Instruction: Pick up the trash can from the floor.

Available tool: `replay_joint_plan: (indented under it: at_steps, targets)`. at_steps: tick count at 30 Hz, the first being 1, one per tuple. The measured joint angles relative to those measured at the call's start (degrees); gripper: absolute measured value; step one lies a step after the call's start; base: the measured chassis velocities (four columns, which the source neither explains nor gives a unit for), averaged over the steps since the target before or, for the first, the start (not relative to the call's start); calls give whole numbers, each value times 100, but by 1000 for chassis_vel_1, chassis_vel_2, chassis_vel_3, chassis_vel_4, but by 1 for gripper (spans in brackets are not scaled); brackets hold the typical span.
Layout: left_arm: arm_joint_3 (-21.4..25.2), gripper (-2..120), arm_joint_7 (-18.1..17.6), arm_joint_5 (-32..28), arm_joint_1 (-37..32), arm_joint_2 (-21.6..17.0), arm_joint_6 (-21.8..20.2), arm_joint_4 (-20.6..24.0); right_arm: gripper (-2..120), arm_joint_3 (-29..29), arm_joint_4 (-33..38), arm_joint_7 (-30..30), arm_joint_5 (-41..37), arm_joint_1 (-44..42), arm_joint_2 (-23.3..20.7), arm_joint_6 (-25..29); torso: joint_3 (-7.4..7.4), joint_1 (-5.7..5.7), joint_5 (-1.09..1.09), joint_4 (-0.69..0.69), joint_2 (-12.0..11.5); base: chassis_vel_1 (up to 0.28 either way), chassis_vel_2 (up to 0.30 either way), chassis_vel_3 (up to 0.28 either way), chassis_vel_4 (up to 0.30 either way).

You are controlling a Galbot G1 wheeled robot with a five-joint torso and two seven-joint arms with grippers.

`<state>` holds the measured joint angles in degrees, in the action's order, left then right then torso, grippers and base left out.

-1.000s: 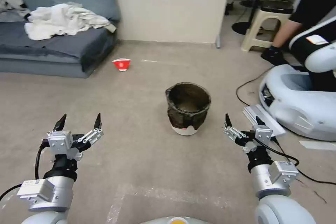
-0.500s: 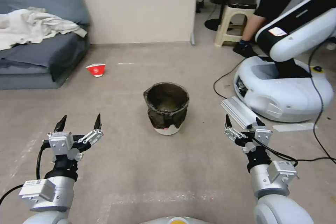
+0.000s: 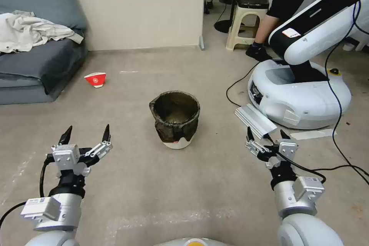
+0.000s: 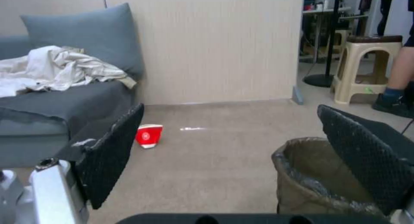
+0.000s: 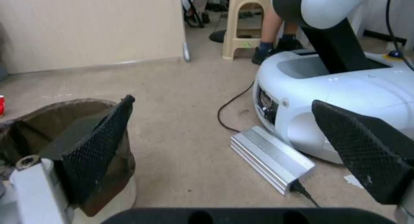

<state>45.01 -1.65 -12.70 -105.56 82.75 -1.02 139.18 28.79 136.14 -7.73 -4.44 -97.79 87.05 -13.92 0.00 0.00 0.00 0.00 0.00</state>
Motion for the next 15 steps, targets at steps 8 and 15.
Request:
replay_joint_plan:
  at_steps: [8, 15]
  targets:
    - [-2, 100, 28, -15, 30, -47, 22, -45, 100, -11, -27, 0, 1, -7, 0, -3, 1, 0, 1, 0, 0, -124, 121, 131, -133]
    - [1, 100, 35, -66, 79, -97, 23, -77, 100, -30, -51, 4, 6, -5, 5, -7, 1, 0, 0, 0, 0, -147, 136, 140, -138]
